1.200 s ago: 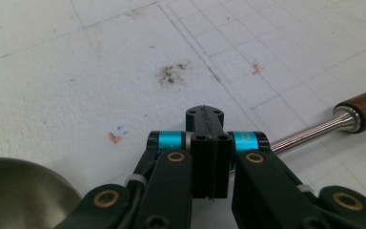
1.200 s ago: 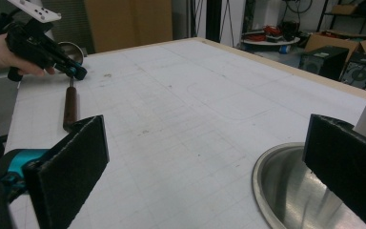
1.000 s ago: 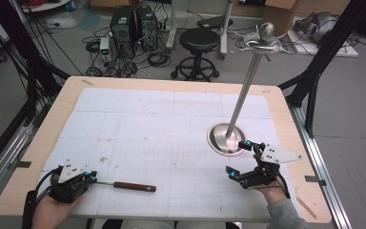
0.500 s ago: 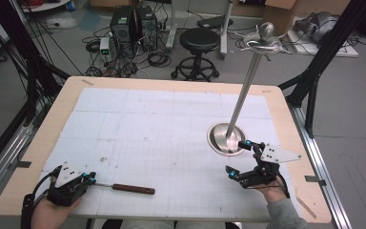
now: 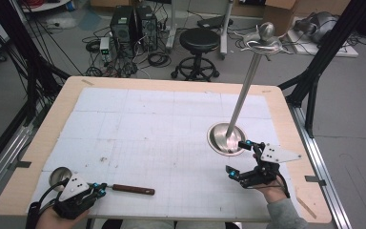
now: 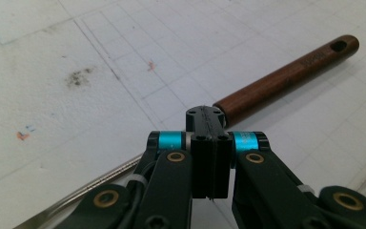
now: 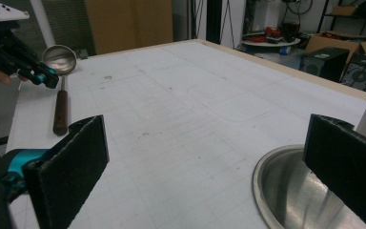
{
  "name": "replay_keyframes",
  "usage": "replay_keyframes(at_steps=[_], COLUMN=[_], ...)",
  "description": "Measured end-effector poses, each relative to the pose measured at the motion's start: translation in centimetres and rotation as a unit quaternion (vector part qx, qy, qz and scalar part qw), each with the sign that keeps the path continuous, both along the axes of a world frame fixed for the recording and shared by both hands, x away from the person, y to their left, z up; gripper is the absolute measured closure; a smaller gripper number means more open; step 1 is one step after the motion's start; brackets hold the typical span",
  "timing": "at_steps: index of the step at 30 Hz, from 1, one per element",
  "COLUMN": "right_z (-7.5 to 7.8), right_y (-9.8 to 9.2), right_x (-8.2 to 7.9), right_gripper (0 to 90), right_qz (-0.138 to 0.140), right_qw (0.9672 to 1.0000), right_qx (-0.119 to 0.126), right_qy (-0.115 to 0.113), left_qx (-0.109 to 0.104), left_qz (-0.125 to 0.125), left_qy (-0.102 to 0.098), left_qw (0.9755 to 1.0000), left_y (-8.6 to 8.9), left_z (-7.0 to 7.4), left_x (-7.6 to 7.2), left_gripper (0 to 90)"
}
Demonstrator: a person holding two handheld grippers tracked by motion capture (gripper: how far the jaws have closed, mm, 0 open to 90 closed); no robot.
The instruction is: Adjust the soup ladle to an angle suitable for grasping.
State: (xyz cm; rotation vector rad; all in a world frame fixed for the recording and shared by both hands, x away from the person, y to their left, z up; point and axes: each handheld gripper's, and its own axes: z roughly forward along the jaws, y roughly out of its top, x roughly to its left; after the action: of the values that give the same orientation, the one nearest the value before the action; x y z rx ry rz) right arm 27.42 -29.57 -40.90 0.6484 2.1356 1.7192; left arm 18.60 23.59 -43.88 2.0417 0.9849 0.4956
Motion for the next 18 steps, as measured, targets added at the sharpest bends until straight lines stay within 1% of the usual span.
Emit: replay_keyframes(at_steps=[5, 6, 9, 10, 14, 15, 16, 18], right_z=[0.0, 0.0, 0.0, 0.1, 0.1, 0.0, 0.0, 0.0], right_y=[0.0, 0.0, 0.0, -0.1, -0.1, -0.1, 0.0, 0.0], right_x=[0.0, 0.0, 0.0, 0.0, 0.0, 0.1, 0.0, 0.1], right_gripper=[0.6, 0.6, 0.6, 0.6, 0.6, 0.6, 0.6, 0.6], right_qz=[-0.001, -0.002, -0.002, -0.002, -0.003, -0.002, -0.002, -0.001], right_qw=[1.0, 1.0, 1.0, 1.0, 1.0, 1.0, 1.0, 1.0], right_qx=[0.0, 0.001, 0.003, 0.003, 0.006, 0.004, 0.004, 0.001], right_qy=[-0.001, 0.002, 0.006, 0.002, 0.002, 0.0, 0.004, 0.0], left_qx=[0.006, 0.011, 0.009, 0.007, 0.009, 0.01, 0.011, 0.012], left_qz=[-0.004, -0.004, -0.005, -0.003, -0.003, 0.0, 0.001, 0.005], left_qy=[0.011, 0.016, 0.017, 0.015, 0.011, 0.008, 0.007, 0.004], left_qw=[0.9999, 0.9998, 0.9998, 0.9999, 0.9999, 0.9999, 0.9999, 0.9999], left_y=[-0.1, -0.1, -0.1, -0.1, -0.2, -0.4, -0.4, -0.6], left_z=[-0.4, -0.6, -0.7, -0.8, -0.8, -0.9, -0.9, -0.9], left_x=[0.2, 0.4, 0.6, 0.6, 0.8, 1.1, 1.2, 1.5], left_gripper=[89.6, 89.6, 89.6, 89.6, 89.6, 89.6, 89.6, 89.6])
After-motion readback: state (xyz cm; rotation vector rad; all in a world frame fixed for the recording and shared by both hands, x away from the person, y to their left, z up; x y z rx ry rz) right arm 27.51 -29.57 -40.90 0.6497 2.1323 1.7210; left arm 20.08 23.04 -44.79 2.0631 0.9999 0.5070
